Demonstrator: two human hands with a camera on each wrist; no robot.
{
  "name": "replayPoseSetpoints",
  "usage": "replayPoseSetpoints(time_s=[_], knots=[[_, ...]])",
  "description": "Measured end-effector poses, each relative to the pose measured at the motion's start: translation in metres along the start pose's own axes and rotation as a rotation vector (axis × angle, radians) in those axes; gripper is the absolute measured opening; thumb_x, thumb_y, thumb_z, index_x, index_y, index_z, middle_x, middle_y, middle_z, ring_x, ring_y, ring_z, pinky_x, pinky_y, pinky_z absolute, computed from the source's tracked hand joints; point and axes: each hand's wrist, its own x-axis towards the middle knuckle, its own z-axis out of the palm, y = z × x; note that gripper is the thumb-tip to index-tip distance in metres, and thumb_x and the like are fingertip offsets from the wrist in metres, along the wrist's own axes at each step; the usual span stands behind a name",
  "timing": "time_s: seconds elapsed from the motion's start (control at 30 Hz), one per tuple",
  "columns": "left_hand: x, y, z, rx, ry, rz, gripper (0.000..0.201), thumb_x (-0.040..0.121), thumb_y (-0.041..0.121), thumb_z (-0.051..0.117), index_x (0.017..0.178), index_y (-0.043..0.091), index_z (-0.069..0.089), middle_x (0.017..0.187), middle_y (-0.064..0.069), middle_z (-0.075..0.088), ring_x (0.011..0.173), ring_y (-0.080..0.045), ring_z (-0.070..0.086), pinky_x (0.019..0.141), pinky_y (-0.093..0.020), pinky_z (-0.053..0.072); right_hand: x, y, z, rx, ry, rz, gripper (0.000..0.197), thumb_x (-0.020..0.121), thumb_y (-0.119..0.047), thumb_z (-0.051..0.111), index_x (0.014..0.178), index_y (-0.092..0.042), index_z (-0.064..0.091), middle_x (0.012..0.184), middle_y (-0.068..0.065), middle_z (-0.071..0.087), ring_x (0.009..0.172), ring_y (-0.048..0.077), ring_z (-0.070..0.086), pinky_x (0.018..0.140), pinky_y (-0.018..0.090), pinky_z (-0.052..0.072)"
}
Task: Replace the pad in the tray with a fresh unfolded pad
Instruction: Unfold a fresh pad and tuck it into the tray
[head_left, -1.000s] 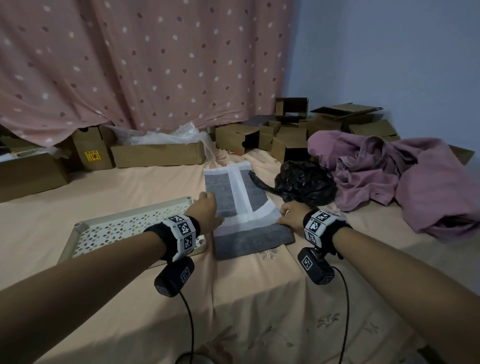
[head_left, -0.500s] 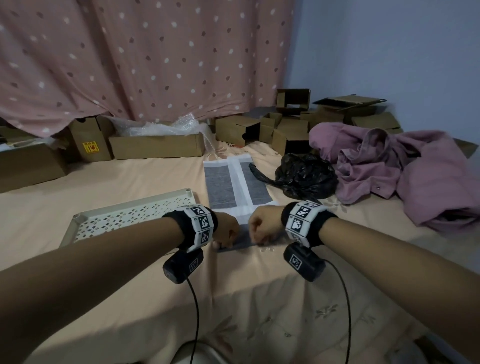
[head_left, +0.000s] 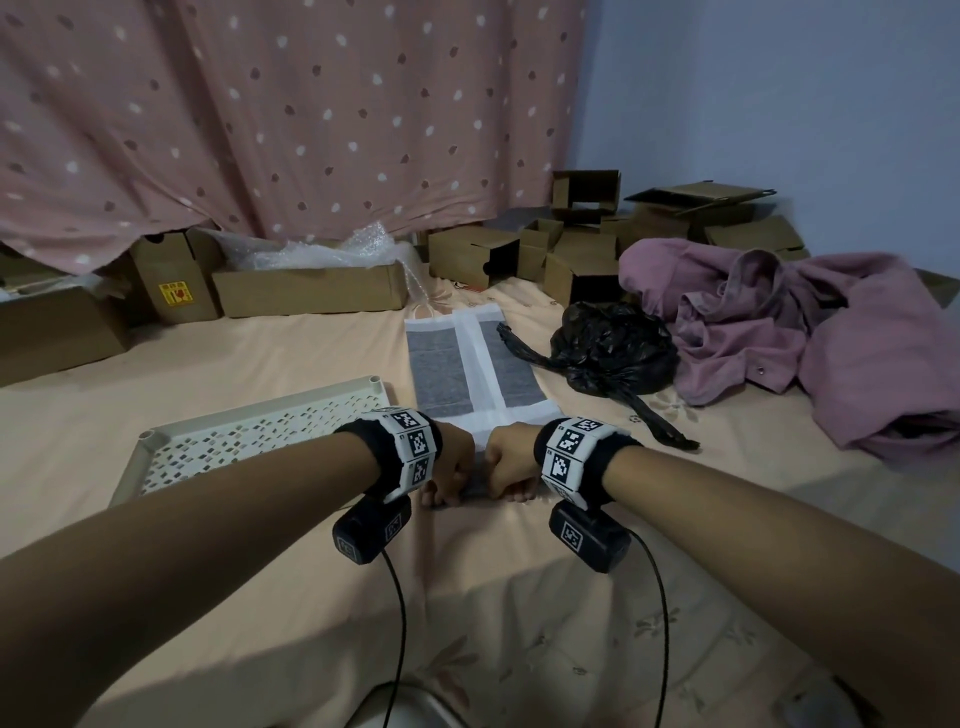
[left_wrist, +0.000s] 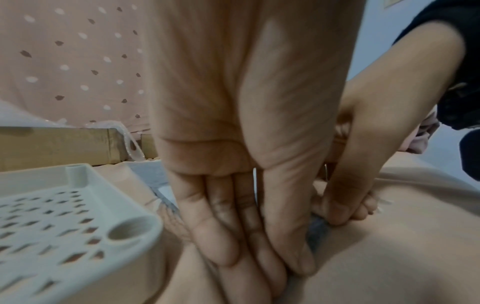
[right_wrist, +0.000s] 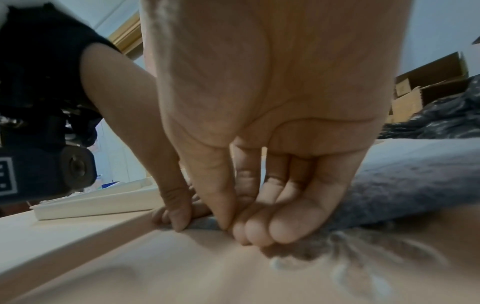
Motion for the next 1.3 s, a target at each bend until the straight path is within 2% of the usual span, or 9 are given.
replayPoseSetpoints(time_s=[0.07,0.2,0.43,0.6,0.73,0.8,1.0,1.17,1.3], knots=[[-0.004,-0.005,0.000,-0.036,-0.055,0.012,0.015,0.084,0.019,0.068,0.071,0.015,0.065,0.040,0.014,0.062,0.037,0.005,0.057,0.049,-0.011,0.050,-0.003,0.008,-0.004,-0.004,-0.011,0.024,0.011,0.081,-0.005,0.065,0.082,0.004,0.071,0.070,0.016,0.067,0.048,0.020,0.059,0.070,0.038,0.059],[-0.008,-0.021,0.005,-0.186,-0.119,0.023,0.010,0.081,0.013,0.071,0.073,0.008,0.068,0.059,0.001,0.070,0.048,-0.005,0.066,0.079,-0.037,0.057,-0.015,0.038,-0.017,0.021,0.034,0.071,0.010,0.080,-0.004,0.065,0.074,0.001,0.071,0.061,0.012,0.065,0.046,0.018,0.057,0.059,0.029,0.054],[-0.014,-0.036,0.012,-0.257,-0.114,0.021,0.017,0.082,0.010,0.070,0.065,0.013,0.067,0.058,0.000,0.070,0.051,-0.009,0.067,0.084,-0.045,0.056,-0.027,0.081,-0.019,0.140,0.137,0.104,0.015,0.080,0.001,0.064,0.067,-0.003,0.067,0.064,0.016,0.063,0.054,0.021,0.058,0.049,0.025,0.050],[-0.015,-0.029,0.009,-0.174,-0.133,-0.016,0.017,0.082,0.015,0.069,0.066,0.013,0.066,0.063,-0.004,0.069,0.056,-0.014,0.066,0.083,-0.039,0.056,-0.028,0.071,-0.020,0.072,0.131,0.133,0.013,0.080,0.001,0.063,0.068,-0.002,0.065,0.064,0.015,0.062,0.055,0.022,0.056,0.055,0.028,0.051],[-0.016,-0.013,0.000,0.028,0.006,0.025,0.020,0.083,0.031,0.067,0.069,0.018,0.059,0.063,0.003,0.063,0.054,-0.009,0.054,0.061,-0.023,0.048,-0.030,0.064,-0.026,-0.101,0.160,0.072,0.016,0.078,-0.014,0.068,0.063,-0.016,0.064,0.066,0.000,0.064,0.065,0.014,0.059,0.076,0.032,0.056],[-0.013,-0.004,-0.004,0.022,0.079,0.050,0.025,0.085,0.034,0.064,0.068,0.019,0.055,0.071,-0.001,0.065,0.054,-0.011,0.054,0.055,-0.021,0.045,-0.031,0.056,-0.025,-0.136,0.249,-0.006,0.009,0.075,-0.021,0.070,0.068,-0.017,0.065,0.069,-0.002,0.065,0.067,0.012,0.058,0.072,0.029,0.054],[-0.004,0.022,0.005,0.070,0.112,0.046,0.028,0.091,0.026,0.056,0.101,0.001,0.067,0.080,-0.005,0.065,0.066,-0.018,0.054,0.073,-0.026,0.044,-0.020,0.011,-0.004,-0.187,0.141,-0.144,0.007,0.080,-0.020,0.069,0.077,-0.018,0.063,0.063,-0.002,0.060,0.049,0.007,0.056,0.056,0.024,0.048],[-0.011,0.005,0.007,0.013,0.061,0.013,0.020,0.091,0.027,0.058,0.079,0.011,0.064,0.056,0.007,0.062,0.037,0.003,0.054,0.057,-0.015,0.047,-0.011,0.023,-0.008,-0.051,0.079,-0.118,0.005,0.079,-0.004,0.069,0.080,-0.009,0.069,0.065,0.004,0.064,0.062,0.021,0.062,0.064,0.032,0.058],[-0.017,-0.006,0.008,-0.061,-0.023,-0.004,0.029,0.090,0.025,0.059,0.065,0.012,0.063,0.061,0.003,0.067,0.041,0.001,0.058,0.084,-0.028,0.055,-0.016,0.051,-0.020,-0.053,0.090,-0.094,0.012,0.077,-0.004,0.071,0.070,-0.014,0.071,0.060,0.001,0.065,0.059,0.015,0.062,0.061,0.027,0.058]])
